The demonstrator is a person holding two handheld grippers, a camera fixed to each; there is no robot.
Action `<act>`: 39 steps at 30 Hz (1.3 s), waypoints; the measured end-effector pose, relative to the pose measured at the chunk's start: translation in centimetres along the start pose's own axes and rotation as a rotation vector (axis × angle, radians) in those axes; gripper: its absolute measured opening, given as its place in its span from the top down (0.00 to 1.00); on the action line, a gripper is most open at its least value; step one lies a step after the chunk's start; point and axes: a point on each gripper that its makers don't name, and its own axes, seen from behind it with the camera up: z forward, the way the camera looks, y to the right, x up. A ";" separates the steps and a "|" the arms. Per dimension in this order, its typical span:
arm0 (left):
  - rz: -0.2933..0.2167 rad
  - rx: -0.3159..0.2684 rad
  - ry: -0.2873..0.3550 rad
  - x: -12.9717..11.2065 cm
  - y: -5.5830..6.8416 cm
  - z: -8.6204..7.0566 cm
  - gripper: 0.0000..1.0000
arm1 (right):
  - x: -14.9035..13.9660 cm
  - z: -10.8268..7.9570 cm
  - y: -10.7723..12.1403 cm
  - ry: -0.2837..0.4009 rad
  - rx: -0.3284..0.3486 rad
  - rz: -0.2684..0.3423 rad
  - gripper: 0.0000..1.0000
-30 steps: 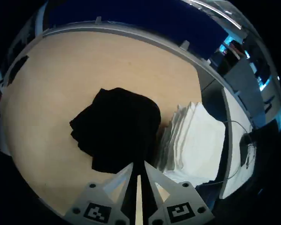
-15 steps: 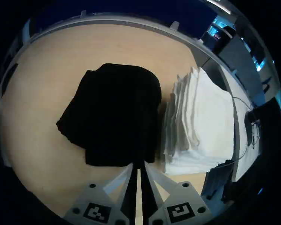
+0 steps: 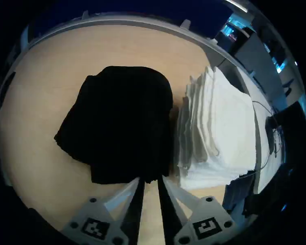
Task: Fold towel
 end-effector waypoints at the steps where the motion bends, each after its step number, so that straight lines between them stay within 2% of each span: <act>1: -0.001 0.000 0.000 0.0 0.0 0.0 0.05 | 0.1 -0.1 0.1 0.005 0.000 0.001 0.71; 5: -0.003 -0.002 -0.002 0.0 0.0 0.1 0.05 | 0.3 -0.7 0.2 0.027 0.005 0.001 0.43; 9: 0.000 -0.006 -0.003 0.0 0.1 0.3 0.05 | 0.4 -1.3 0.3 0.047 0.005 -0.001 0.32; 11: 0.004 -0.008 -0.003 0.0 0.3 0.4 0.05 | 0.4 -1.6 0.3 0.052 0.006 -0.001 0.22; 13: 0.006 -0.010 -0.003 0.1 0.4 0.5 0.05 | 0.4 -2.0 0.3 0.058 0.009 -0.004 0.17; 21: 0.007 -0.016 0.001 0.4 0.7 0.6 0.05 | 1.2 -3.0 0.0 0.092 0.011 -0.004 0.16; 27: 0.005 -0.015 0.000 0.2 0.5 0.6 0.05 | 3.2 -3.5 -1.6 0.148 0.048 0.030 0.16; 33: 0.007 -0.011 0.004 0.3 0.2 0.4 0.05 | 5.0 -3.5 -3.0 0.180 0.069 0.040 0.14; 35: 0.003 -0.010 0.004 0.2 0.0 0.4 0.05 | 5.6 -3.5 -3.6 0.189 0.078 0.040 0.04; 37: 0.000 -0.009 0.004 0.2 -0.1 0.3 0.05 | 6.1 -3.5 -4.1 0.197 0.086 0.041 0.00; 39: -0.003 -0.008 0.003 0.1 -0.2 0.3 0.05 | 6.4 -3.5 -4.6 0.205 0.094 0.041 0.00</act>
